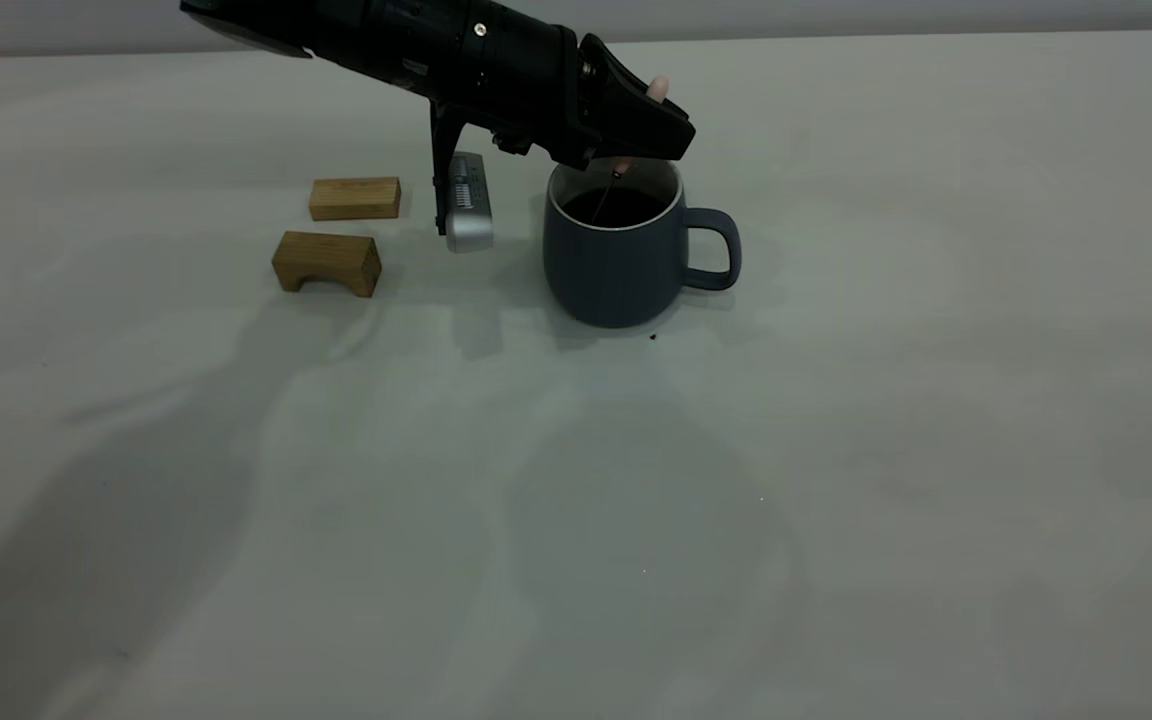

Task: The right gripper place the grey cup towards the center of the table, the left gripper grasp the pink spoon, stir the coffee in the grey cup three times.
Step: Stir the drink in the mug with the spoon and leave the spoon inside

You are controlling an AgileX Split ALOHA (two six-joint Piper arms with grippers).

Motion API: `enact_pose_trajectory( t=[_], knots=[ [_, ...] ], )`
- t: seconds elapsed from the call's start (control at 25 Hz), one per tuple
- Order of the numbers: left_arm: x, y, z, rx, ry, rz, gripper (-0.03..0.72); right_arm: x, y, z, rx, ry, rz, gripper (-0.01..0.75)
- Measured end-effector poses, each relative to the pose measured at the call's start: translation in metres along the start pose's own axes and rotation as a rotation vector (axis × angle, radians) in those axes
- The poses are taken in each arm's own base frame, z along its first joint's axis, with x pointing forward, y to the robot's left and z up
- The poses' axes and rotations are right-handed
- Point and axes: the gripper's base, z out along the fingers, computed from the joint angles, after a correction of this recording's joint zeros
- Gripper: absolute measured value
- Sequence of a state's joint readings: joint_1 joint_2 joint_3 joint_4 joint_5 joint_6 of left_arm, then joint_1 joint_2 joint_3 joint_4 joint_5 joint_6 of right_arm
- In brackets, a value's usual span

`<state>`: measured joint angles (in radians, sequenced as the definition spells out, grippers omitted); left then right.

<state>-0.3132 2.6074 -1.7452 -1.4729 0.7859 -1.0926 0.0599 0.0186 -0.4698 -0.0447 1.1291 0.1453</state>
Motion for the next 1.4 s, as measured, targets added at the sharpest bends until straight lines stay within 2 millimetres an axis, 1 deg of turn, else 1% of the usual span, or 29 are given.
enact_pose_trajectory(
  t=[0.24, 0.48, 0.56, 0.64, 0.76, 0.84, 0.96, 1.04, 1.2, 1.4],
  knots=[
    [0.000, 0.002, 0.000, -0.018, 0.004, 0.004, 0.126, 0.000, 0.000, 0.000, 0.000, 0.000, 0.000, 0.491],
    [0.004, 0.009, -0.001, -0.109, 0.047, 0.006, 0.126, 0.000, 0.000, 0.000, 0.000, 0.000, 0.000, 0.491],
    [0.005, 0.012, -0.002, -0.134, 0.060, 0.009, 0.137, 0.000, 0.000, 0.000, 0.000, 0.000, 0.000, 0.491],
    [0.006, 0.014, -0.002, -0.164, 0.070, 0.012, 0.183, 0.000, 0.000, 0.000, 0.000, 0.000, 0.000, 0.491],
    [0.004, 0.017, -0.003, -0.197, 0.053, 0.043, 0.333, 0.000, 0.000, 0.000, 0.000, 0.000, 0.000, 0.491],
    [0.001, 0.019, -0.003, -0.215, 0.026, 0.093, 0.429, 0.000, 0.000, 0.000, 0.000, 0.000, 0.000, 0.491],
    [0.004, 0.021, -0.008, -0.245, -0.025, 0.212, 0.511, 0.000, 0.000, 0.000, 0.000, 0.000, 0.000, 0.491],
    [0.010, 0.024, -0.015, -0.274, -0.069, 0.338, 0.534, 0.000, 0.000, 0.000, 0.000, 0.000, 0.000, 0.491],
    [0.026, 0.029, -0.034, -0.339, -0.179, 0.543, 0.543, 0.000, 0.000, 0.000, 0.000, 0.000, 0.000, 0.491],
    [0.042, 0.037, -0.059, -0.451, -0.316, 0.703, 0.543, 0.000, 0.000, 0.000, 0.000, 0.000, 0.000, 0.491]
  ],
)
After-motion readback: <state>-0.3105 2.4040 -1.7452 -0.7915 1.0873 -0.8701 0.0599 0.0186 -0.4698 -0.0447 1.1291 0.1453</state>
